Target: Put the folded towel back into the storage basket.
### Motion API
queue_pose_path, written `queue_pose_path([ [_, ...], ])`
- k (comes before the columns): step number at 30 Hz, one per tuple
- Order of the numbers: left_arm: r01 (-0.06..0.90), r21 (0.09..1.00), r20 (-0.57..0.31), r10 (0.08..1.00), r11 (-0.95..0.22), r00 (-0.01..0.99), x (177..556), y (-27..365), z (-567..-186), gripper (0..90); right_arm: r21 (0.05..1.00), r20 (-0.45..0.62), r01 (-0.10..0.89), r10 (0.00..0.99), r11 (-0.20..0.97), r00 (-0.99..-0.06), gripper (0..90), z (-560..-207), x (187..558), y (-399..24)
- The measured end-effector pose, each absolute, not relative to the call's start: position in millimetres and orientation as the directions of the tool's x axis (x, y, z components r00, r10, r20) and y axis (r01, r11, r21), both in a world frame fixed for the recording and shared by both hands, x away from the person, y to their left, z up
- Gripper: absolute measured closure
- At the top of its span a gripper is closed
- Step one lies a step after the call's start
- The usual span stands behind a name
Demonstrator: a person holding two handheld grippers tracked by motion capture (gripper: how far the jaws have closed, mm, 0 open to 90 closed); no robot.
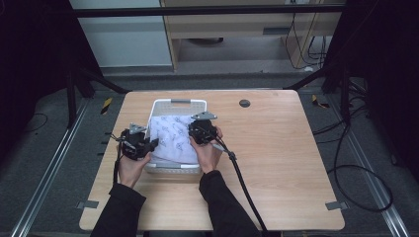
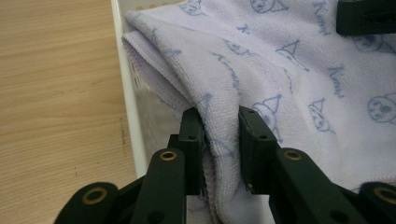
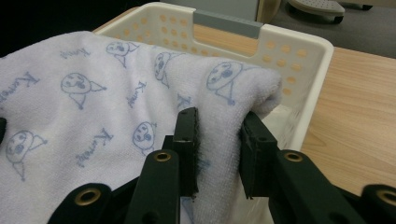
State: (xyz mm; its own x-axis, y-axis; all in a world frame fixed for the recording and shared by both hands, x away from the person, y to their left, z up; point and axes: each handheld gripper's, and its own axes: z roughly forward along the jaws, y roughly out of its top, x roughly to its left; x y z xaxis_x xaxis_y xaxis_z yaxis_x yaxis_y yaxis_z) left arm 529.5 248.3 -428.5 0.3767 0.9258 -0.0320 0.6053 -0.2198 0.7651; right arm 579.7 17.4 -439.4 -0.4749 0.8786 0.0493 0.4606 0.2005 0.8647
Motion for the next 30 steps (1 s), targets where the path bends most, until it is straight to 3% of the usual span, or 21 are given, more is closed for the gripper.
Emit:
queue_pose_path([
  [11, 0.613, 0.758, -0.009, 0.936, -0.223, 0.351, 530.9, 246.7, -430.4, 66.3, 0.839, 0.037, 0.492, 0.879, 0.230, -0.475, 66.4, -443.4, 584.5, 16.5],
  [23, 0.574, 0.791, -0.006, 0.936, -0.211, 0.353, 523.6, 245.3, -418.1, 65.5, 0.866, 0.051, 0.457, 0.874, 0.202, -0.483, 47.4, -429.1, 579.9, 5.8],
  [30, 0.522, 0.831, -0.018, 0.930, -0.191, 0.368, 515.5, 242.6, -409.0, 58.0, 0.884, 0.060, 0.430, 0.869, 0.183, -0.492, 35.1, -417.9, 569.0, -10.4],
])
